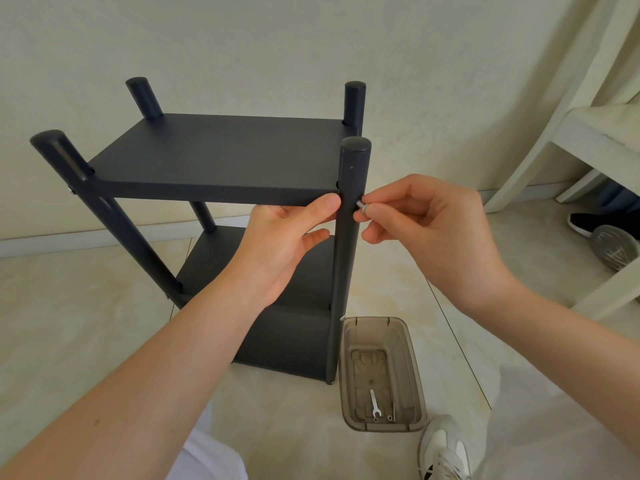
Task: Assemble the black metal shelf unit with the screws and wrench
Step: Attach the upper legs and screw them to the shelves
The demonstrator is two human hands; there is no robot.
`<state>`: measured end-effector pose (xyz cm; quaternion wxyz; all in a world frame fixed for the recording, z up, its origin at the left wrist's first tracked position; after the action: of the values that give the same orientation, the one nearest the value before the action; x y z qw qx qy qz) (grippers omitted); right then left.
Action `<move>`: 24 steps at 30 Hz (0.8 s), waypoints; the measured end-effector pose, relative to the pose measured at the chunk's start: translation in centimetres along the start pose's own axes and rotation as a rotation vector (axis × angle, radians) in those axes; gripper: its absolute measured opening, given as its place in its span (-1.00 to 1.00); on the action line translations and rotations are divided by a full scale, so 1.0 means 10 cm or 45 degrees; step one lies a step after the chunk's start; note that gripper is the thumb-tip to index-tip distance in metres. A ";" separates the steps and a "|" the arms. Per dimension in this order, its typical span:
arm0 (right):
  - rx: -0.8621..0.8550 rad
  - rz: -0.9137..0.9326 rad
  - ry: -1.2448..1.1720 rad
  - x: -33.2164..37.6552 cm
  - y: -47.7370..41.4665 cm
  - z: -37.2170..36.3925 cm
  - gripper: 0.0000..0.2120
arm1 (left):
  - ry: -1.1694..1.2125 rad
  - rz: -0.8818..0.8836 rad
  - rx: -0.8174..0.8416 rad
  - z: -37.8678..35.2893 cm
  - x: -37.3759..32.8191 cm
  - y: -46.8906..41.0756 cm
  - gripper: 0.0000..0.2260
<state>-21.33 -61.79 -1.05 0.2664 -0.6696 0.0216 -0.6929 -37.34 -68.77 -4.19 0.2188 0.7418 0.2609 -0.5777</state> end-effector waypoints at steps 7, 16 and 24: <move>0.040 -0.344 -0.214 -0.04 -0.04 -0.01 -0.94 | 0.003 -0.005 0.014 0.00 0.00 0.00 -0.85; 0.001 -0.094 0.037 -0.01 -0.05 0.01 -0.91 | -0.023 -0.019 0.008 0.00 0.01 -0.01 -0.85; 0.038 -0.350 -0.162 -0.06 -0.06 -0.01 -0.95 | -0.030 -0.021 0.031 0.00 0.00 0.00 -0.87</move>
<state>-21.70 -61.10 -1.36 0.1797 -0.7049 -0.0975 -0.6793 -37.37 -68.73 -4.18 0.2082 0.7354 0.2573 -0.5913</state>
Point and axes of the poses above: each hand's wrist, its own y-axis away from the middle knuckle, its own z-axis out of the back of the hand, x = y × z, the point moved 3 cm from there along -y, towards the middle knuckle, and after that the axes turned 14 degrees about -x, right-handed, at the moved point
